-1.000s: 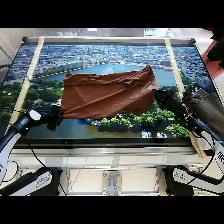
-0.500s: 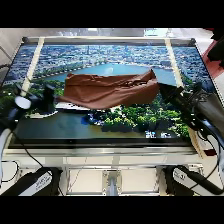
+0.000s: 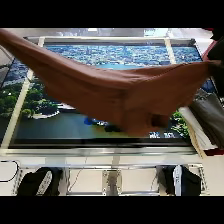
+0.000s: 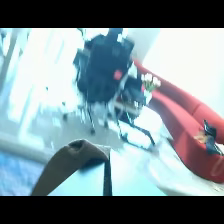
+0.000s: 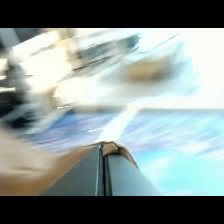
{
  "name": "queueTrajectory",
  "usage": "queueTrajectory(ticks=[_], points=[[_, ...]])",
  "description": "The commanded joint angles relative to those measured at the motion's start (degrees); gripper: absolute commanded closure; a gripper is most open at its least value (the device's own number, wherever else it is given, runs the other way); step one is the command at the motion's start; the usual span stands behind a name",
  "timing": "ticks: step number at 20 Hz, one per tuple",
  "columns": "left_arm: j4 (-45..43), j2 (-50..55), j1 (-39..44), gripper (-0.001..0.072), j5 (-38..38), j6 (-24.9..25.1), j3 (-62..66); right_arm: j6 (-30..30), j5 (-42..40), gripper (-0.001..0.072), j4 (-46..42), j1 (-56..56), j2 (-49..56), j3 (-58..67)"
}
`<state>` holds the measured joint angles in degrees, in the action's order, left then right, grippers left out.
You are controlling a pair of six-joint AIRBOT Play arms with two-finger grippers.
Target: Fold the shirts.
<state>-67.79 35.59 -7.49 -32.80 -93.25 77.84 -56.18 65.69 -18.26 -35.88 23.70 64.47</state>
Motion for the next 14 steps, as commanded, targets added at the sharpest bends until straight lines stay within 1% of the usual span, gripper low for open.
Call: queueTrajectory(ticks=[1, 3, 5, 7, 8, 9, 11, 12, 14], points=[[-5.7, -2.1, 0.0, 0.0695, -5.9, 5.9, 8.8, -5.3, -2.7, 0.0687, -15.7, -5.2, -2.1, 14.0], [-7.4, -0.8, 0.0, 0.0696, -12.3, 6.7, 10.2, -5.3, -2.5, 0.0687, -15.4, -5.3, 2.1, 17.9], [-8.2, 3.1, 0.0, 0.0695, -22.5, 6.6, 10.1, -5.3, -1.3, 0.0686, -12.3, -5.3, 7.9, 18.7], [-5.8, 10.3, 0.0, 0.0696, -32.9, 6.5, 10.0, -5.1, 4.6, 0.0686, -8.1, -4.8, 15.3, 18.7], [-4.8, 13.9, 0.1, 0.0695, -35.0, 6.6, 10.0, -4.8, 7.2, 0.0686, -7.0, -3.3, 19.1, 18.3], [-4.3, 17.6, 0.1, 0.0695, -35.0, 6.5, 10.0, -3.2, 7.9, 0.0686, -7.1, -0.3, 22.9, 17.2], [-4.7, 24.0, 0.1, 0.0696, -31.0, 6.1, 10.0, -0.3, 5.0, 0.0686, -11.0, 8.3, 30.0, 13.9], [-5.3, 27.0, 0.1, 0.0695, -28.5, 5.3, 10.0, -0.3, 2.2, 0.0686, -15.4, 13.1, 33.5, 12.4], [-6.5, 33.6, 0.1, 0.0695, -24.9, 2.3, 10.0, -0.6, -6.9, 0.0685, -26.1, 23.3, 41.1, 9.5]])
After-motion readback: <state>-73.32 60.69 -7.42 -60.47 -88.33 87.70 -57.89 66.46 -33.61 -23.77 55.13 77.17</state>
